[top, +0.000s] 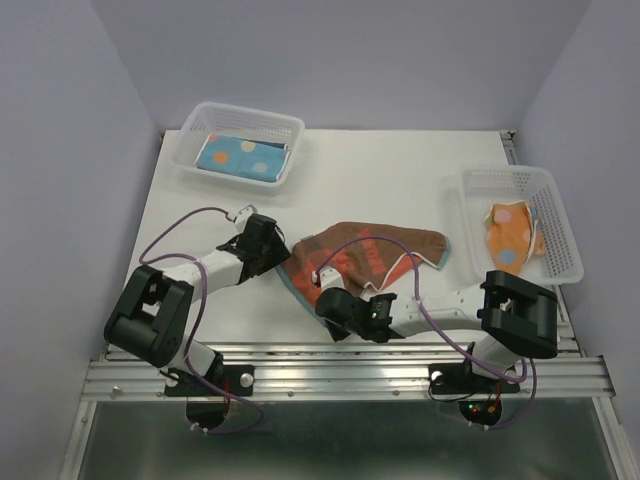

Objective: Fold and stack the towels
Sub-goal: Flatten out the crumpled towel

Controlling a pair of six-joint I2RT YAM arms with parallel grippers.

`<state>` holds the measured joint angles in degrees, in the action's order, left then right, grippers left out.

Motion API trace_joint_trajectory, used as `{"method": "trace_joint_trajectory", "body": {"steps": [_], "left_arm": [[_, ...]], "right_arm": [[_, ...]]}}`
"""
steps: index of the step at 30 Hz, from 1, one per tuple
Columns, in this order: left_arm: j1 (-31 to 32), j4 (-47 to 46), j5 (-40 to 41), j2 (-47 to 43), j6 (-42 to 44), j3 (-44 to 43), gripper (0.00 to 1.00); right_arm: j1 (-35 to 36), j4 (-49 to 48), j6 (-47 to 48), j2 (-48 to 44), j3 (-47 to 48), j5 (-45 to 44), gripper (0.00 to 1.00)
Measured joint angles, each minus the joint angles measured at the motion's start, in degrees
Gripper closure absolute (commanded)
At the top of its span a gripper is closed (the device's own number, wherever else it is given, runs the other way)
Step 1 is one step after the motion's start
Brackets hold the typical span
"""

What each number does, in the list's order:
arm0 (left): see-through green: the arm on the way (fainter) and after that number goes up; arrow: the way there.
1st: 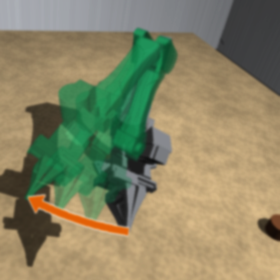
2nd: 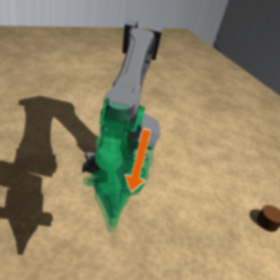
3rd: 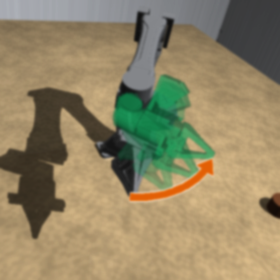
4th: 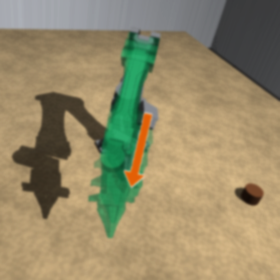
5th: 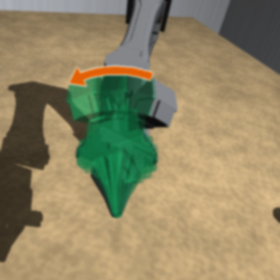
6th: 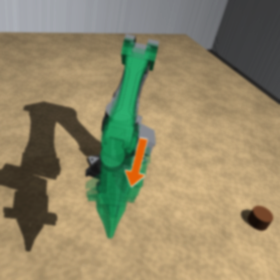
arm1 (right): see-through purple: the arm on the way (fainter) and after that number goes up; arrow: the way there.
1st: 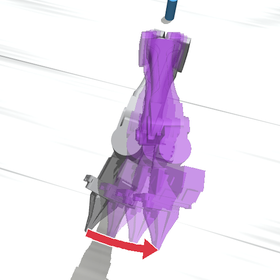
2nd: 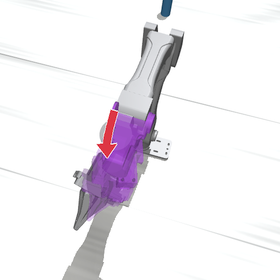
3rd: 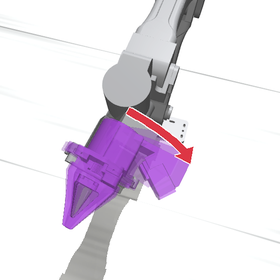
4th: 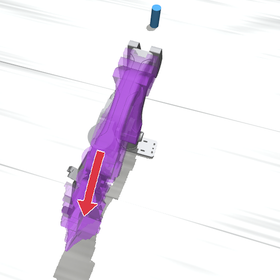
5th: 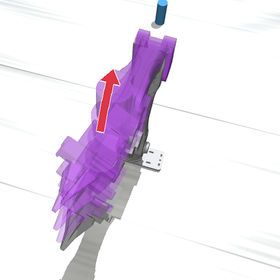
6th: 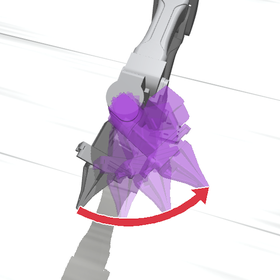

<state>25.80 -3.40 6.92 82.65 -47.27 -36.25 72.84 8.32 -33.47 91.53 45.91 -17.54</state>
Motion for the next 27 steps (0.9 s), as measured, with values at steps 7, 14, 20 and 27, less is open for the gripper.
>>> {"method": "trace_joint_trajectory", "body": {"steps": [7,14,20,27], "left_arm": [[4.44,3.41,6.12,5.55,0.00,-5.79,0.46],[8.11,8.22,12.02,8.57,-1.57,-9.53,0.50],[9.86,10.64,15.02,8.79,-2.99,-9.64,0.74],[10.19,14.16,15.69,10.71,-2.89,-12.33,1.00]], "right_arm": [[-0.02,-0.04,0.00,0.00,-0.02,-0.09,0.98],[-0.44,-1.55,0.02,-0.90,-1.57,-0.15,0.98],[-0.96,-2.84,0.42,-1.44,-2.54,-0.09,0.98],[-1.97,-3.15,1.16,-3.32,-4.28,-0.13,0.98]]}}
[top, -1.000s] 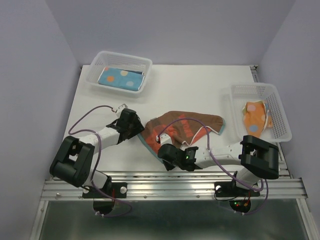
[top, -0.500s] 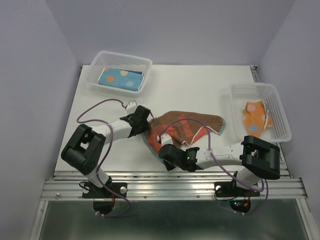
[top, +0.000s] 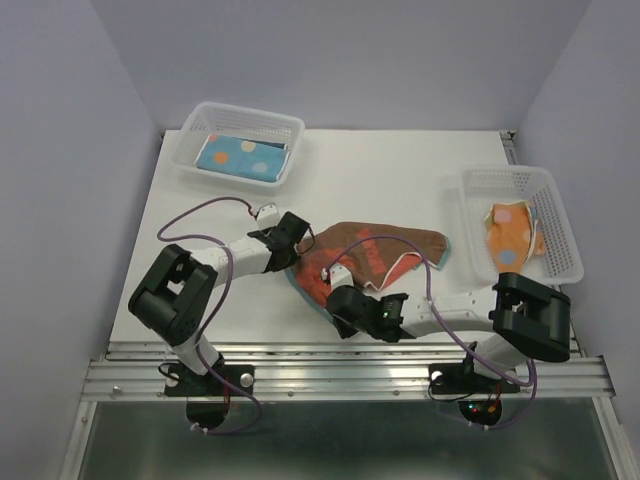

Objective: Fold and stack the towels
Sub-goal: Flatten out the crumpled towel

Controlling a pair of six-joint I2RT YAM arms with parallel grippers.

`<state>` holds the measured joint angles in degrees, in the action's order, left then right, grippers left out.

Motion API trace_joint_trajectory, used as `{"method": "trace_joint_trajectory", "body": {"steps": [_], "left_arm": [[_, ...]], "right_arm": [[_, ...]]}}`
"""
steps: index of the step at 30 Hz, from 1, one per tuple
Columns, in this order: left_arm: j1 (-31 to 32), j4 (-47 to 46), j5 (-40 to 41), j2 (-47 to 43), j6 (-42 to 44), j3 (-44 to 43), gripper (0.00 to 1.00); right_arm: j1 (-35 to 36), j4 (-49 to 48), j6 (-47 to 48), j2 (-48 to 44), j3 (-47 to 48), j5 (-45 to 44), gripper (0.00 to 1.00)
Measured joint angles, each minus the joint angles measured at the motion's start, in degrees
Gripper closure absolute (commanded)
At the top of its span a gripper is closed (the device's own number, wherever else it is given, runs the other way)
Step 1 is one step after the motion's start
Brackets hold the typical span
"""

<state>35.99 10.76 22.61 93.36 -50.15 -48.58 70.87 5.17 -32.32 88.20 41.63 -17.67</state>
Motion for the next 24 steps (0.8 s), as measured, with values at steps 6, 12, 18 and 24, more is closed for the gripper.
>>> {"method": "trace_joint_trajectory", "body": {"steps": [6,12,18,24], "left_arm": [[0.33,0.55,0.04,-0.61,0.15,0.11,1.00],[2.95,3.82,-2.12,-12.81,0.42,6.03,1.00],[4.22,1.62,-4.39,-33.55,1.27,7.34,1.00],[4.94,0.37,-4.57,-44.94,1.99,5.57,1.00]], "right_arm": [[-0.70,-0.31,0.37,-2.75,-1.86,-0.28,0.98],[-0.79,0.96,0.35,-7.13,-2.05,-1.86,0.99],[-0.79,6.14,0.33,-17.70,-1.68,-5.99,0.99],[-0.79,12.79,0.98,-25.31,3.74,-8.96,0.99]]}}
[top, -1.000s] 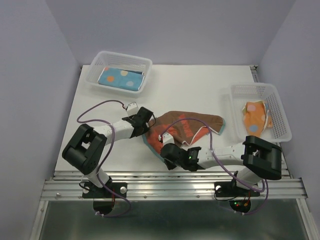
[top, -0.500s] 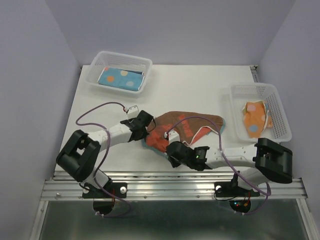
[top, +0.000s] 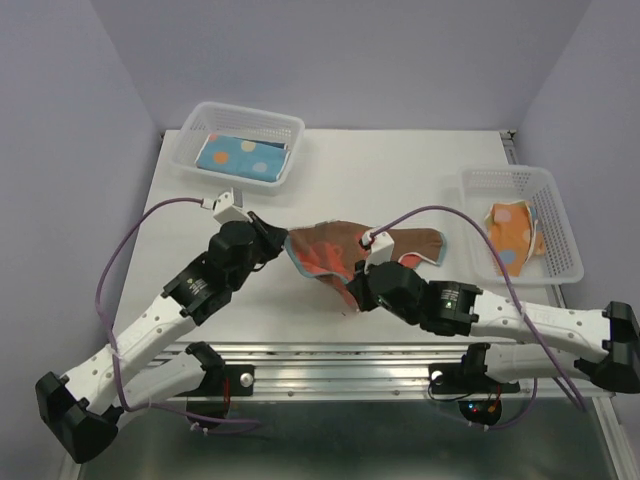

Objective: Fold and stack the towels
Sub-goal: Flatten out the crumpled towel

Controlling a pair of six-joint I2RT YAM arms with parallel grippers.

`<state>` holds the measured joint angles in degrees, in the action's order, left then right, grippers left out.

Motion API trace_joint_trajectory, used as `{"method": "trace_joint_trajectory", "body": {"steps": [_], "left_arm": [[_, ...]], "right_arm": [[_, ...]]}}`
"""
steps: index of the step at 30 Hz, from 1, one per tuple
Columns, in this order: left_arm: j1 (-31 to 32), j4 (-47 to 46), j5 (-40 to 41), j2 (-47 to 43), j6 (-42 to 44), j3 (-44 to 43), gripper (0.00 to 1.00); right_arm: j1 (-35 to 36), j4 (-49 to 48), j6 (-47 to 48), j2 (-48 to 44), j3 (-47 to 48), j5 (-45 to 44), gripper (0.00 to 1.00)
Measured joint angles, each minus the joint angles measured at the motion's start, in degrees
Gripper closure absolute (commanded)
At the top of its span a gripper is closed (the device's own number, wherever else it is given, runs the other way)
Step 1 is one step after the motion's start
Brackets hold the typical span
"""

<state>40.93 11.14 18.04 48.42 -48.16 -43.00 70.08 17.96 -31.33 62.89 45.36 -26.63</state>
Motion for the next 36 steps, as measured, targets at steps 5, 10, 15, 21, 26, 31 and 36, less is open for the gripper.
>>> {"method": "trace_joint_trajectory", "body": {"steps": [5,10,15,21,26,31,36], "left_arm": [[0.24,-2.01,-0.09,-0.94,1.77,-8.20,1.00],[0.26,-3.58,-1.62,-1.60,3.76,-15.30,1.00],[0.26,-4.94,-6.45,-2.58,6.12,-22.75,1.00],[0.28,-6.93,-14.01,-3.82,7.13,-29.57,1.00],[0.35,-8.09,-20.98,-5.84,7.10,-32.92,1.00],[0.35,-8.61,-22.95,-8.81,6.75,-32.37,1.00],[0.35,-9.94,-21.49,-10.71,6.45,-27.87,1.00]], "right_arm": [[0.00,4.39,2.95,-4.46,11.26,-1.11,0.99],[0.00,6.10,9.18,-6.69,23.74,0.74,0.99],[0.00,8.50,15.28,-5.03,39.26,9.77,0.99],[0.00,10.93,18.69,0.39,55.84,22.64,0.99],[0.00,13.38,19.19,4.37,64.78,29.64,0.99],[0.00,14.64,19.32,4.39,66.18,28.72,0.99],[0.04,12.26,19.80,-0.57,57.33,18.34,0.99]]}}
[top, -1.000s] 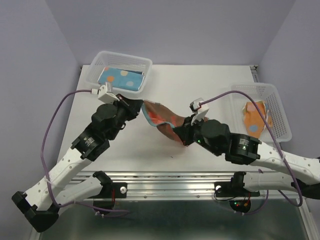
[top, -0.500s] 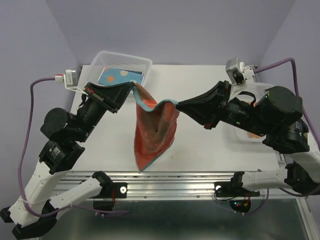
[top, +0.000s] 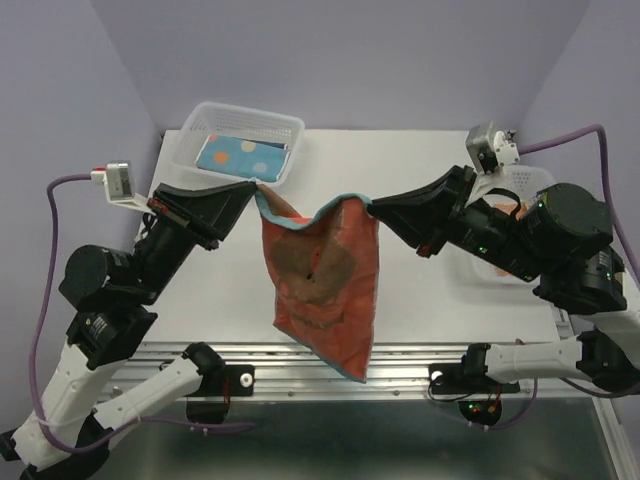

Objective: Fold and stack the towels
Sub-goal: Flatten out the crumpled towel

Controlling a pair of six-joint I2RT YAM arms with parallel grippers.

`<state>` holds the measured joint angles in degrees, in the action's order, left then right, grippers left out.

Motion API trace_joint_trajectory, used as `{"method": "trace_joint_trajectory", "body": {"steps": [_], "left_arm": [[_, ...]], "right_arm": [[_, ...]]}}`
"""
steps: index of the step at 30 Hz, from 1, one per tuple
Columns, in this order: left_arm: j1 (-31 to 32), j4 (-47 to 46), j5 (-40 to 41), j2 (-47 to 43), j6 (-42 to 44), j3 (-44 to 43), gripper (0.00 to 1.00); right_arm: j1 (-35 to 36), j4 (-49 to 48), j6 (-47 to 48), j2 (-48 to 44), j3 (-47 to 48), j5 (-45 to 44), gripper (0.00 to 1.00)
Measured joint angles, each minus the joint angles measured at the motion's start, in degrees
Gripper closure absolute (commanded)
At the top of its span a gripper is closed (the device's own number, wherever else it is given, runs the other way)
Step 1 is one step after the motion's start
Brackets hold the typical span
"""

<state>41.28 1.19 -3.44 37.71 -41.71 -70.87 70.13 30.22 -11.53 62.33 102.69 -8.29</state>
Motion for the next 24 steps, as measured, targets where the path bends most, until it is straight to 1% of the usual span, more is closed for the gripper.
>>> {"method": "trace_joint_trajectory", "body": {"steps": [1,4,6,7,10,12,14,15,16,19,22,24], "left_arm": [[0.00,-0.66,1.36,0.07,-0.13,1.81,1.00],[0.02,-1.60,5.99,1.40,-0.42,6.56,1.00],[0.02,-1.79,9.75,4.00,-0.50,8.52,1.00],[0.00,-1.90,10.25,5.20,-0.48,8.96,1.00],[-0.02,-2.84,15.39,11.19,-0.33,10.01,1.00],[-0.63,-3.72,17.68,16.68,-0.04,9.99,1.00],[-1.79,-4.59,18.47,21.51,0.37,9.99,1.00],[-2.40,-5.05,18.56,23.28,0.52,9.99,1.00],[-3.74,-5.51,18.60,25.75,0.72,9.99,1.00],[-8.17,-8.20,17.33,31.45,0.98,9.84,1.00],[-12.09,-10.73,15.39,36.83,1.25,8.28,1.00],[-14.97,-12.81,12.50,42.84,2.19,5.18,1.00]], "right_arm": [[-0.04,-0.48,0.22,-0.81,-2.19,-2.56,0.99],[-0.04,-4.24,2.47,-3.06,-11.08,-17.66,0.99],[-0.04,-8.31,5.33,-3.32,-16.90,-27.41,0.99],[-0.13,-10.03,6.95,-2.99,-19.50,-31.17,0.99],[-1.79,-15.89,11.93,-1.27,-25.42,-37.53,0.99],[-4.96,-18.23,14.25,0.46,-27.87,-38.21,0.99],[-10.34,-20.41,15.23,2.62,-29.22,-37.33,0.99],[-15.17,-21.51,15.39,4.20,-29.97,-35.56,0.99],[-18.27,-22.62,15.45,5.44,-30.45,-34.45,0.99],[-26.80,-25.92,15.91,10.34,-31.58,-30.10,0.99],[-32.09,-28.98,16.28,15.89,-31.63,-25.29,0.99],[-34.75,-30.62,16.24,19.74,-31.61,-20.94,0.99]]}}
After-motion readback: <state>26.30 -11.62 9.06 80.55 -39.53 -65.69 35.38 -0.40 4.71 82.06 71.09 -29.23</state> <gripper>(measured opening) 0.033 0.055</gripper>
